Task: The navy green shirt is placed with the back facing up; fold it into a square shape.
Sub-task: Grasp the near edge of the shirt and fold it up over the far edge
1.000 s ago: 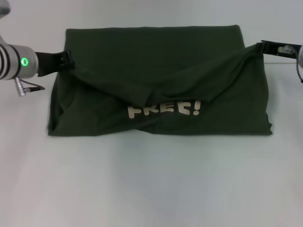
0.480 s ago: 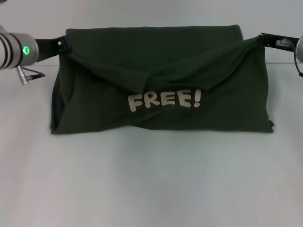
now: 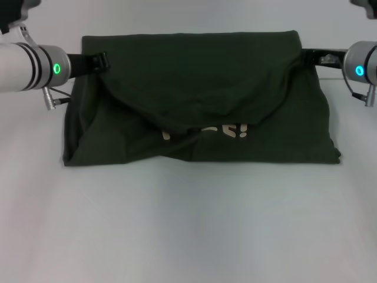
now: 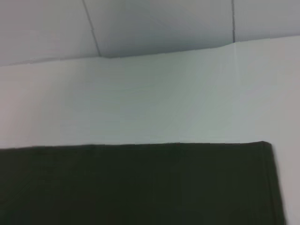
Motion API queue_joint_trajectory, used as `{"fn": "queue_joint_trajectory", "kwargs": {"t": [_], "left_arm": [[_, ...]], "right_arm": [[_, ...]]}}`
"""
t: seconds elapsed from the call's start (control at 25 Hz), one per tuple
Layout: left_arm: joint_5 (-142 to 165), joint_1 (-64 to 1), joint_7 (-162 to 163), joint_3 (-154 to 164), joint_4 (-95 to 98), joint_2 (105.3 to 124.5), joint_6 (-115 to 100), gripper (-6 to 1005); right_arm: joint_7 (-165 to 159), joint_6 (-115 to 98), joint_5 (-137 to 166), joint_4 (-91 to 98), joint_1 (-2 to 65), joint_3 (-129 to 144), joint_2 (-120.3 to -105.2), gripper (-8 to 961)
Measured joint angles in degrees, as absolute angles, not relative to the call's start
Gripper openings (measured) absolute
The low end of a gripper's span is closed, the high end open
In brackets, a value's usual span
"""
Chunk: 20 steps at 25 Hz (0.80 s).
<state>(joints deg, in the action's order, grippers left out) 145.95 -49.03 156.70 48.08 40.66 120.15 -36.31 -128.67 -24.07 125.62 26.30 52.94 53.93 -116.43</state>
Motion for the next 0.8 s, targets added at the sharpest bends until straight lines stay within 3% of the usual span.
{"fn": "queue_joint_trajectory", "kwargs": {"t": [0.28, 0.4, 0.56, 0.68, 0.8], "left_arm": [[147.0, -48.0, 156.6, 50.0, 41.2, 120.36, -40.3, 29], [146.0, -45.1, 156.8, 49.7, 46.2, 120.98, -45.0, 126], [140.0, -36.5, 156.5, 50.6, 60.0, 123.92, -49.7, 252], [132.0, -30.2, 154.9, 52.4, 64.7, 123.95, -52.9, 338], [126.3, -28.1, 149.6, 48.9, 62.7, 123.42, -57.4, 424]], "right_arm": [[-130.3, -25.1, 125.7, 25.5, 53.3, 56.2, -115.70, 72], [-132.5, -29.6, 125.3, 29.5, 51.2, 55.0, -115.27, 83], [-134.2, -40.0, 124.9, 39.3, 45.8, 51.1, -115.49, 236], [-134.3, -48.6, 121.9, 43.1, 42.4, 47.9, -115.40, 361], [-133.0, -56.8, 116.9, 43.4, 39.1, 45.9, -114.80, 508]]}}
